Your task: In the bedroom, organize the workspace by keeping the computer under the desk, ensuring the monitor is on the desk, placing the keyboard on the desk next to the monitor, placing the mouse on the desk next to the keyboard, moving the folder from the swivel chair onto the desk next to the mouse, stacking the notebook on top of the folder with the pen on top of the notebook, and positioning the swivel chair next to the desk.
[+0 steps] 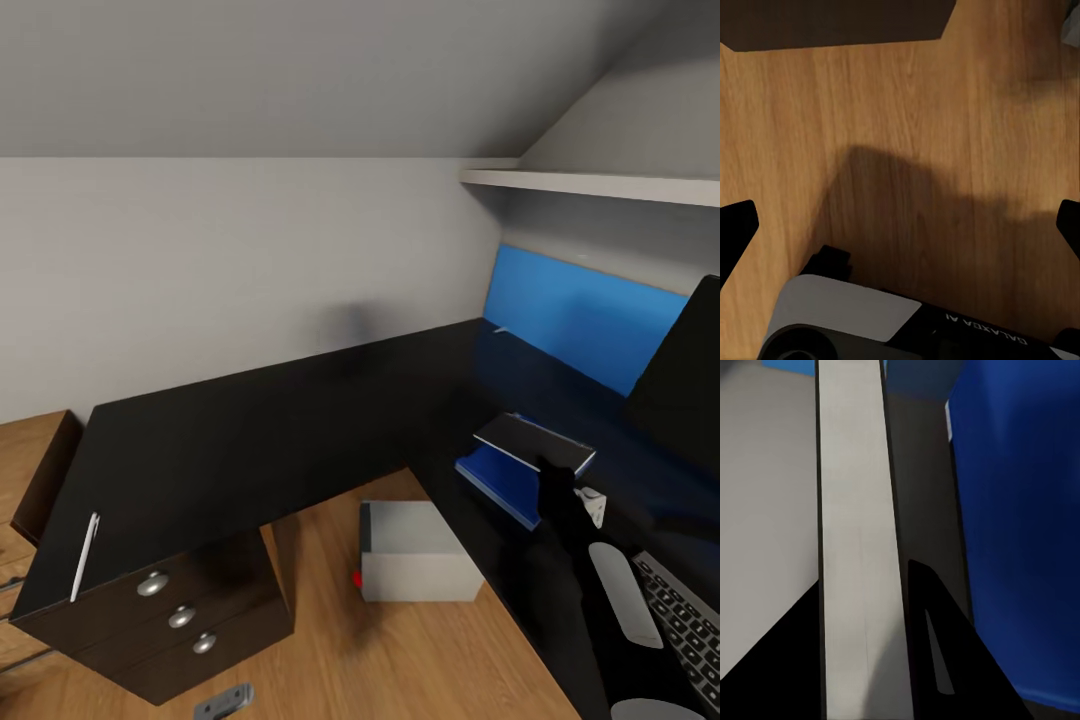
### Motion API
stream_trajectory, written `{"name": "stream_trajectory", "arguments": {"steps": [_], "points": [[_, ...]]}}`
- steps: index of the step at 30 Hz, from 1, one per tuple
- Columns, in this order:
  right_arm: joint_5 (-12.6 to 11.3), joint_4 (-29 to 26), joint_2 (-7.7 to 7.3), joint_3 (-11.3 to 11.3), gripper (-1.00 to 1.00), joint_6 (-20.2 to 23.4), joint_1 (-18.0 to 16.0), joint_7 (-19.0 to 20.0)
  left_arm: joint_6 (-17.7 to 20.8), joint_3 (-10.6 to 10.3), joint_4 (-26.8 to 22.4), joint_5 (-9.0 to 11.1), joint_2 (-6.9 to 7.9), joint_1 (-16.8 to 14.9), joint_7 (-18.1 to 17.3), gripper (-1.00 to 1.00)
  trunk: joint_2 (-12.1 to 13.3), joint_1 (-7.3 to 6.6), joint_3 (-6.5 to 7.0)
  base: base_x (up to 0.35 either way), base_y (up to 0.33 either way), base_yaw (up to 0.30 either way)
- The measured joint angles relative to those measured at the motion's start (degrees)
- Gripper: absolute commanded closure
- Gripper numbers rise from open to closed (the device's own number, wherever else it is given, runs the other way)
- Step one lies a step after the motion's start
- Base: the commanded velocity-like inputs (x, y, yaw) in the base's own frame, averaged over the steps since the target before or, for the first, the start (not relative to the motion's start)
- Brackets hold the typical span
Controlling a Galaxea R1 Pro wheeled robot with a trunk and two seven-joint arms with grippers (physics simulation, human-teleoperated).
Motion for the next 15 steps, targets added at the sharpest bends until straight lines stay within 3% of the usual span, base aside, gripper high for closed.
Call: {"name": "stream_trajectory", "arguments": {"steps": [15], "points": [[0.0, 0.0, -0.08, 0.0, 1.0, 0.0, 0.0, 0.0, 0.0, 0.0, 0.0, 0.0, 0.04, 0.0, 0.0, -1.0, 0.0, 0.01, 0.0, 0.01, 0.004, 0.0]]}}
